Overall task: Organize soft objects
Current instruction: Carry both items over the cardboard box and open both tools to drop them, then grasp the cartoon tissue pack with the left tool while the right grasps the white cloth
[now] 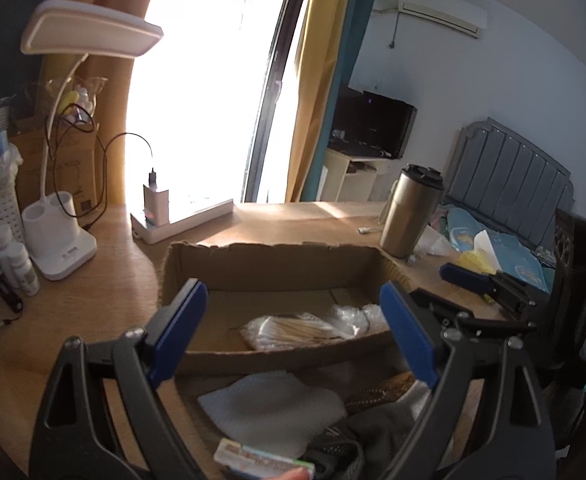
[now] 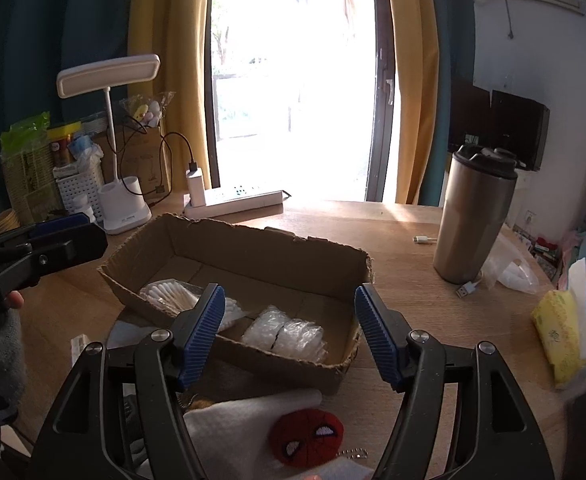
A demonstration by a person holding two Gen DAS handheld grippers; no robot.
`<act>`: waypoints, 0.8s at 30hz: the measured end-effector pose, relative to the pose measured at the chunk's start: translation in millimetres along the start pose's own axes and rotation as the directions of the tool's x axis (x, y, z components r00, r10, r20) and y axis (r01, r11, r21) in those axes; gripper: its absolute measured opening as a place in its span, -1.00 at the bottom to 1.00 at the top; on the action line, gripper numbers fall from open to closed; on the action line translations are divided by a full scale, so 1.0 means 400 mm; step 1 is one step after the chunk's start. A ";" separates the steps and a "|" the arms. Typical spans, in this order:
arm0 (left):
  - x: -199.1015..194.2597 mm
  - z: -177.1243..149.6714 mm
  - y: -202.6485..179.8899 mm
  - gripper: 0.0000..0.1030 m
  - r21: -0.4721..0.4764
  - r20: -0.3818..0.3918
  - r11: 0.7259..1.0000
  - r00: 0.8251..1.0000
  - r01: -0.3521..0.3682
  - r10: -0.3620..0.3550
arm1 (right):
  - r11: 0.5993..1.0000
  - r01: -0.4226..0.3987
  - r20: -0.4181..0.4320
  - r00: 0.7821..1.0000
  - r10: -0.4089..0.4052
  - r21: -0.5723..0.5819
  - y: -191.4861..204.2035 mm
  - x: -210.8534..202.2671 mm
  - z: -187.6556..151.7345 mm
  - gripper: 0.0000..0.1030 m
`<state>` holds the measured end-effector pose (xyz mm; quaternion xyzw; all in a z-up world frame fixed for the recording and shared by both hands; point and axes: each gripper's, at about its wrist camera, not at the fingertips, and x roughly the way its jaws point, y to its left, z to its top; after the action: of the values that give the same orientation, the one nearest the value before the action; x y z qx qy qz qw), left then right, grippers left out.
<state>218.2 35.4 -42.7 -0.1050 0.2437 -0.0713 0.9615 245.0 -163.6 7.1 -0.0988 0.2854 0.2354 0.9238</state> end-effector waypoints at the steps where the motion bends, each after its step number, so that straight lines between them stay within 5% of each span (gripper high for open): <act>1: -0.009 -0.001 0.000 0.75 0.001 0.003 1.000 1.000 0.000 0.000 | 1.000 0.000 0.004 1.000 0.000 0.000 0.002 -0.009 0.000 0.38; 24: -0.145 -0.078 -0.003 0.75 -0.006 -0.014 1.000 1.000 -0.012 0.012 | 1.000 -0.007 0.015 1.000 0.007 -0.008 0.046 -0.163 -0.076 0.38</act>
<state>152.6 40.1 -42.9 -0.1057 0.2513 -0.0653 0.9599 173.9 -182.0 18.9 -0.0997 0.2776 0.2404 0.9248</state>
